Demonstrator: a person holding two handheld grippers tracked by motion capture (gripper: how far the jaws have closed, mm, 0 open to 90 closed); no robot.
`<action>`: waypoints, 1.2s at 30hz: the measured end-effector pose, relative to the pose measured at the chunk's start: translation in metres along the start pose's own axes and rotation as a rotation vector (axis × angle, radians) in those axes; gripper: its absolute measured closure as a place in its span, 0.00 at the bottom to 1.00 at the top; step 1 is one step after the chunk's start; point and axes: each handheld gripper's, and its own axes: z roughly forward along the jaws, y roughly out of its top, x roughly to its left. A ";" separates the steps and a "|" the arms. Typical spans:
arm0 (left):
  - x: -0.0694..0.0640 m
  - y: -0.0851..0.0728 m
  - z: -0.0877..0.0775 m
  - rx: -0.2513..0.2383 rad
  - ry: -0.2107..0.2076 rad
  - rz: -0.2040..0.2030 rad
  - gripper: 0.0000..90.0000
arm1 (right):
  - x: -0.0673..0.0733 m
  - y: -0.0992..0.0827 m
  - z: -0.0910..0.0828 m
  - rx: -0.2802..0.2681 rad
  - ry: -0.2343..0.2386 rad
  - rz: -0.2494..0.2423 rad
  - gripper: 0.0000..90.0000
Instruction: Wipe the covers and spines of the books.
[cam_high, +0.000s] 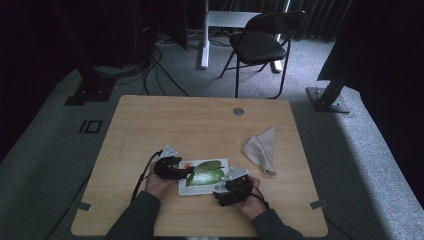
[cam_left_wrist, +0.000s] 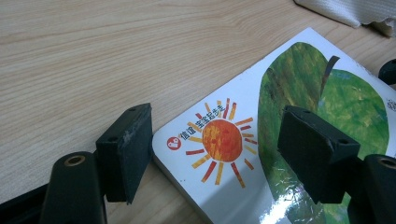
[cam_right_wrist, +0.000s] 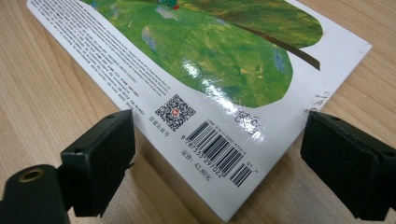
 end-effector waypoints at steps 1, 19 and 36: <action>0.001 0.000 0.000 -0.003 0.000 -0.007 0.33 | 0.000 0.000 0.000 0.002 -0.001 0.001 0.11; 0.001 -0.002 -0.001 -0.008 -0.007 -0.025 0.33 | 0.006 -0.006 0.000 -0.008 -0.033 -0.024 0.11; -0.003 0.006 -0.014 -0.111 -0.042 -0.051 0.33 | 0.005 -0.008 -0.001 -0.033 -0.030 0.000 0.10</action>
